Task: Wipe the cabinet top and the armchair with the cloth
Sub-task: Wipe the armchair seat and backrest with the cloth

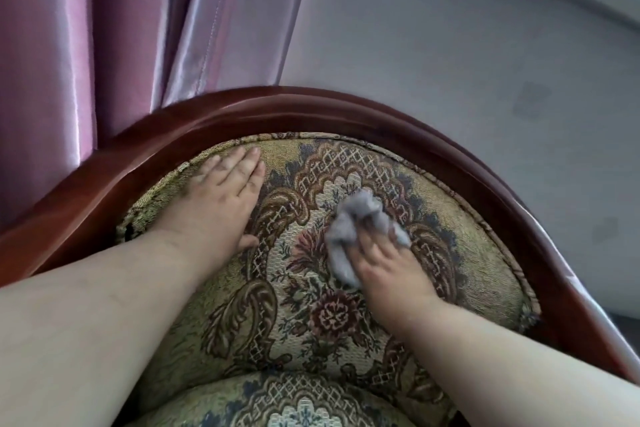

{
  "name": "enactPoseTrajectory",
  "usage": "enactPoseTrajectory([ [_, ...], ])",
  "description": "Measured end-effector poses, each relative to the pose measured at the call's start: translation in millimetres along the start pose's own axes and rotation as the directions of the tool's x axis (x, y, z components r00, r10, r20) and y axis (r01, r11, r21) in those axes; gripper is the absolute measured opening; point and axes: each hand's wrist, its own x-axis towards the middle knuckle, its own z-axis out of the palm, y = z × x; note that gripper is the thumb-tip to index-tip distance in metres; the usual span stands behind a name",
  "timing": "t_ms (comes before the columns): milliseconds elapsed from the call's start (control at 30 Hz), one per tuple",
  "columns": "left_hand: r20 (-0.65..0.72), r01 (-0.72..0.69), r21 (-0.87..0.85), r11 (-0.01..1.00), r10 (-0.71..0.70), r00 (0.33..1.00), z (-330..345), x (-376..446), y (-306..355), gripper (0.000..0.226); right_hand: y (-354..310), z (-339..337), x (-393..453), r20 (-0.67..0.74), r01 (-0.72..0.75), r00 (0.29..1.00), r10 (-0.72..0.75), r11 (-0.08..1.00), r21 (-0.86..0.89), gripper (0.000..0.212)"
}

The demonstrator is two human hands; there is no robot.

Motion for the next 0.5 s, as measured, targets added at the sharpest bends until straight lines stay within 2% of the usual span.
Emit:
enactPoseTrajectory([
  [67, -0.004, -0.001, 0.019, 1.000, 0.001, 1.000, 2, 0, 1, 0.120, 6, 2, -21, 0.141, 0.139, 0.981, -0.135, 0.990, -0.021, 0.098],
  [133, -0.005, -0.004, 0.047, 0.999, 0.004, 1.000, 3, -1, 0, 0.120, 22, -11, -16, 0.074, 0.211, 0.976, -0.205, 0.974, -0.085, 0.083],
  [167, -0.005, -0.006, 0.049, 0.999, 0.007, 1.000, 3, -1, 0, 0.120, 32, -22, -4, 0.029, 0.190, 0.982, -0.187, 0.972, -0.136, 0.083],
  [233, -0.010, -0.004, 0.043, 0.999, 0.005, 1.000, 2, -1, 0, 0.120, 53, -48, 23, -0.074, -0.010, 0.997, -0.002, 0.987, -0.160, 0.087],
  [300, -0.010, -0.003, 0.047, 0.999, 0.003, 1.000, 2, 0, 1, 0.119, 67, -66, 39, -0.171, -0.257, 0.955, 0.243, 0.964, -0.064, 0.086],
  [333, -0.006, -0.006, 0.050, 0.999, 0.007, 1.000, 1, 0, 1, 0.118, 65, -68, 44, -0.190, -0.323, 0.931, 0.312, 0.946, -0.030, 0.085],
  [433, -0.005, -0.020, 0.073, 0.997, 0.020, 1.000, 0, -1, 2, 0.115, 32, -55, 56, -0.242, -0.396, 0.886, 0.396, 0.917, 0.050, 0.088],
  [500, -0.016, -0.018, 0.080, 0.997, 0.019, 1.000, 2, -1, 1, 0.115, -7, -41, 61, -0.258, -0.333, 0.899, 0.355, 0.935, 0.124, 0.097],
])
